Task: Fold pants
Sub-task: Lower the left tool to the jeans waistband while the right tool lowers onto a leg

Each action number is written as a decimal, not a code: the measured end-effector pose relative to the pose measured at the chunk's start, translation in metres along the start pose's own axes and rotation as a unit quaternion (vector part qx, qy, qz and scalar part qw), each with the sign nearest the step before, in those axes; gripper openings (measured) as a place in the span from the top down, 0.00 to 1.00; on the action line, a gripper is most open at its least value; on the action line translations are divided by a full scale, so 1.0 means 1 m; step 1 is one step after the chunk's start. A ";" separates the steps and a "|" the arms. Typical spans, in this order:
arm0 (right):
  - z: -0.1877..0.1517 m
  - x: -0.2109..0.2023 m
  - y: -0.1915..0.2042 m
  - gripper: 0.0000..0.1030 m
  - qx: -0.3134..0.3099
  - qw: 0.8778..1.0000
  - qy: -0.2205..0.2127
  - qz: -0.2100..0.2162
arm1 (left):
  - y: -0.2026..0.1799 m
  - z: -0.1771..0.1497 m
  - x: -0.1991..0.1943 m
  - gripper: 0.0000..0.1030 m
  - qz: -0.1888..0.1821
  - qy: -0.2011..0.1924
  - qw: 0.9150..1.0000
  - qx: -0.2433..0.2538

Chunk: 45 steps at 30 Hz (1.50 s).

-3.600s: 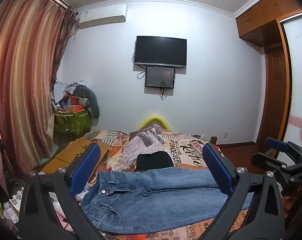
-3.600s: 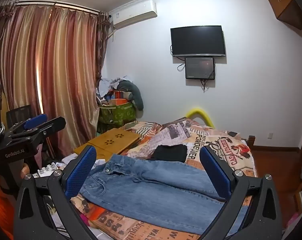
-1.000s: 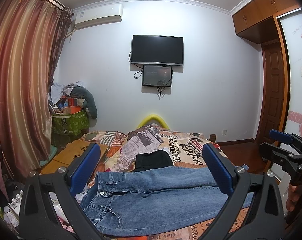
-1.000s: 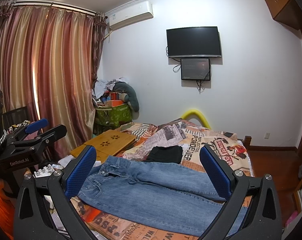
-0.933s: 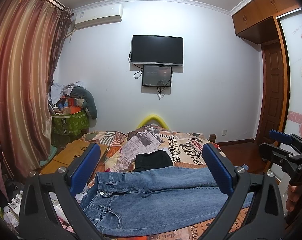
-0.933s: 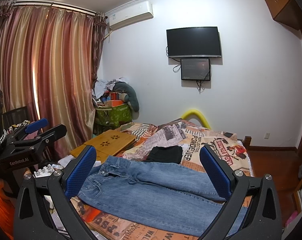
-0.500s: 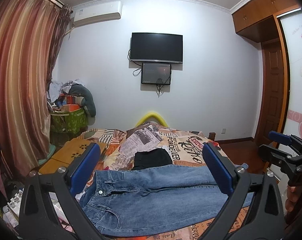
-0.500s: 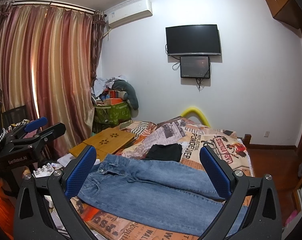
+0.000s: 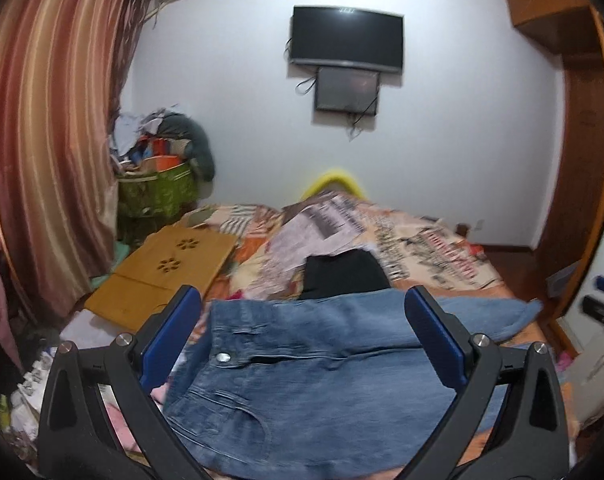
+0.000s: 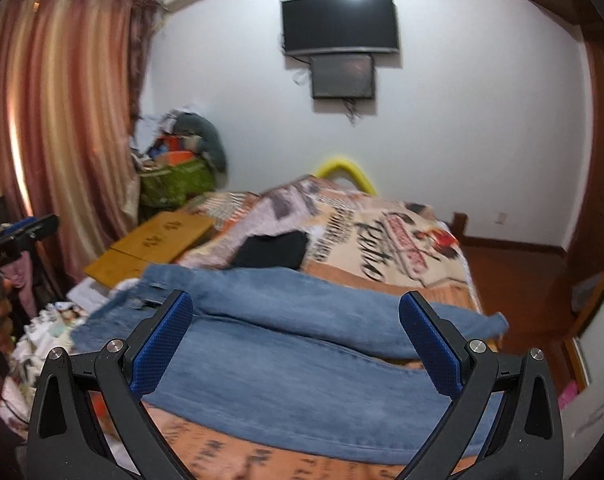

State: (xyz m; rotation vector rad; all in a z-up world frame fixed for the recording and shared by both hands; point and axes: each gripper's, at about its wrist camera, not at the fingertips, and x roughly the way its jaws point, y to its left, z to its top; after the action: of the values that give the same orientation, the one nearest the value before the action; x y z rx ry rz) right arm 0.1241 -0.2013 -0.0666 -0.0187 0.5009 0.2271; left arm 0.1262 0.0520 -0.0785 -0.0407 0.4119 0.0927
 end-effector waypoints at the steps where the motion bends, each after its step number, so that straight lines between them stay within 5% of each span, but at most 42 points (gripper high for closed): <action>1: -0.003 0.007 -0.009 0.00 0.003 1.000 0.008 -0.010 | 0.003 0.000 0.011 0.00 0.010 0.004 1.000 0.007; 6: -0.006 0.030 -0.038 0.01 0.017 0.998 0.035 -0.039 | 0.023 0.001 0.066 0.00 0.039 0.021 0.999 0.026; 16: 0.008 0.093 -0.083 0.10 0.028 0.995 0.060 -0.068 | 0.081 0.002 0.202 0.32 0.043 0.132 0.990 0.010; 20: 0.014 0.133 -0.091 0.21 0.022 0.995 0.081 -0.045 | 0.112 -0.021 0.270 0.46 0.067 0.196 0.978 -0.008; 25: 0.012 0.195 -0.095 0.26 0.020 0.991 0.132 -0.006 | 0.135 -0.058 0.330 0.48 0.069 0.267 0.961 -0.031; 32: 0.010 0.274 -0.072 0.28 -0.019 0.980 0.192 0.048 | 0.135 -0.085 0.368 0.48 0.044 0.308 0.950 -0.039; 35: 0.007 0.302 -0.057 0.45 -0.035 0.969 0.226 0.089 | 0.130 -0.087 0.376 0.48 0.036 0.308 0.950 -0.031; 38: 0.000 0.327 -0.040 0.51 -0.055 0.957 0.258 0.118 | 0.128 -0.086 0.380 0.55 0.025 0.306 0.951 -0.025; 40: -0.003 0.333 -0.029 0.61 -0.071 0.952 0.268 0.129 | 0.126 -0.084 0.379 0.71 0.024 0.300 0.953 -0.018; 43: -0.004 0.328 -0.018 0.72 -0.103 0.951 0.261 0.131 | 0.126 -0.082 0.377 0.89 0.026 0.297 0.954 -0.004; 45: -0.007 0.322 -0.015 0.78 -0.113 0.951 0.256 0.128 | 0.126 -0.079 0.376 0.91 0.018 0.295 0.955 -0.005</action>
State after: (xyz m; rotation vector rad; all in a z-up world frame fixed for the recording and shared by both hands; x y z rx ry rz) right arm 0.3983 -0.1489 -0.2274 -0.2430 0.9957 0.5415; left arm 0.4255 0.2039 -0.3043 -0.0711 1.0110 0.1173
